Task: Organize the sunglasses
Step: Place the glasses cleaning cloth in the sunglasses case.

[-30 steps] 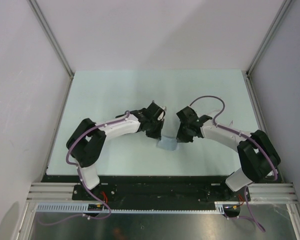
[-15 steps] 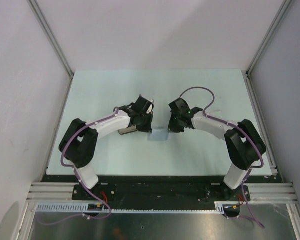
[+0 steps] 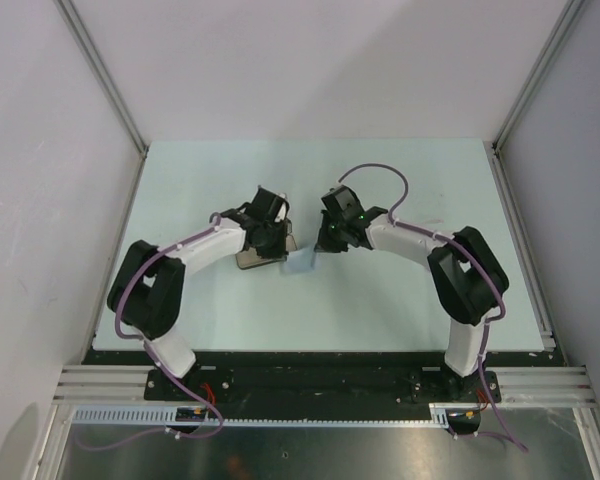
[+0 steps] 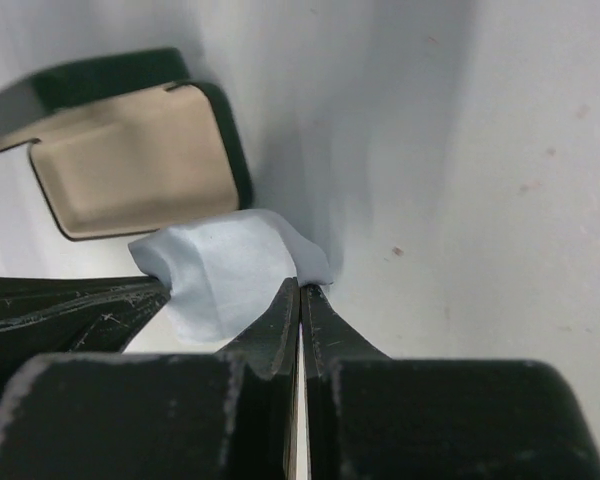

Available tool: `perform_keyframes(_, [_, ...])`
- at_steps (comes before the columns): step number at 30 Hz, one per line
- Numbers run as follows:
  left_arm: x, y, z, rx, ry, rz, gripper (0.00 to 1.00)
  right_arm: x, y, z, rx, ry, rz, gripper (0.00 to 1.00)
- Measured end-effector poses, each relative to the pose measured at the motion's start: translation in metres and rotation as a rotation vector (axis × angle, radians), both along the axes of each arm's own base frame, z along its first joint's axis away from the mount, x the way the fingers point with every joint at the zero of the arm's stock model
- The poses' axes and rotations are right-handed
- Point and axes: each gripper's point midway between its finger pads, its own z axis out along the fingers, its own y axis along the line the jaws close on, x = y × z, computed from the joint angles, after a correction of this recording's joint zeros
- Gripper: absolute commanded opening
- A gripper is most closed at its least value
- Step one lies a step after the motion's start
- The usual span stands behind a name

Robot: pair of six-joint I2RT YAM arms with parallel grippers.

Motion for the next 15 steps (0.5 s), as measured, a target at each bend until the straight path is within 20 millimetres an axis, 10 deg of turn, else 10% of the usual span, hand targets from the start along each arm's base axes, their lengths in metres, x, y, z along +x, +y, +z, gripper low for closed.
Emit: perform_keyframes(15, [0.016, 0.038, 0.011, 0.009, -0.038, 0.090, 0.00, 0.027, 0.059, 0.019, 0.058, -0.075, 0.093, 0.00])
